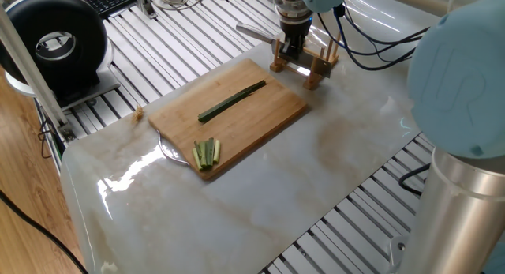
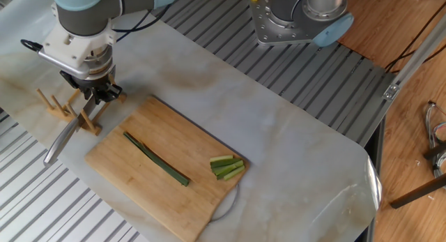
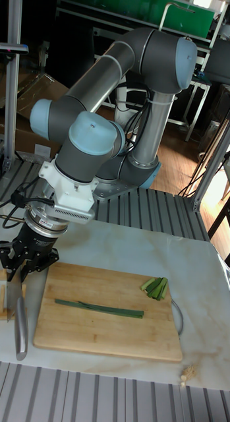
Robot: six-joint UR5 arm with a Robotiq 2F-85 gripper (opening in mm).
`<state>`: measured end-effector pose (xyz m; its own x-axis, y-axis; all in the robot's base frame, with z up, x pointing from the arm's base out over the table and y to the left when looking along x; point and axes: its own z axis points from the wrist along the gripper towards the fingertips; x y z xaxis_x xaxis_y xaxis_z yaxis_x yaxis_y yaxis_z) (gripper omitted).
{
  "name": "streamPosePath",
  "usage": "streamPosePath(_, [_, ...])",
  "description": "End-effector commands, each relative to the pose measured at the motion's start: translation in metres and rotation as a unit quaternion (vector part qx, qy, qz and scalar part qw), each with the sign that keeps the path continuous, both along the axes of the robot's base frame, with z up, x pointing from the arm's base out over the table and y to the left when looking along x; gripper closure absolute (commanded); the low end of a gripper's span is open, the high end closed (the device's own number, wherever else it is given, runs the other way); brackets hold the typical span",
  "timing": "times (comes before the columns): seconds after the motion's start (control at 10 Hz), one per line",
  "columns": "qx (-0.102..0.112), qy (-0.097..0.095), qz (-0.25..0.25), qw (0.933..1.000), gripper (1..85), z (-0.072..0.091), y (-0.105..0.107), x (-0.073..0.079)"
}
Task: Chop the green garlic
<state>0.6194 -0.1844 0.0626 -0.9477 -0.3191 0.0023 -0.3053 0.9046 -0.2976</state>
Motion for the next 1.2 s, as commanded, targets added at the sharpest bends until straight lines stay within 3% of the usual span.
streamPosePath(0.0, [0.005,-0.002,-0.006,1.0,57.3,0.0001,0.0029,0.0023])
streamPosePath(1.1, [0.002,0.002,-0.01,0.9999,60.7,-0.001,0.0013,-0.0014])
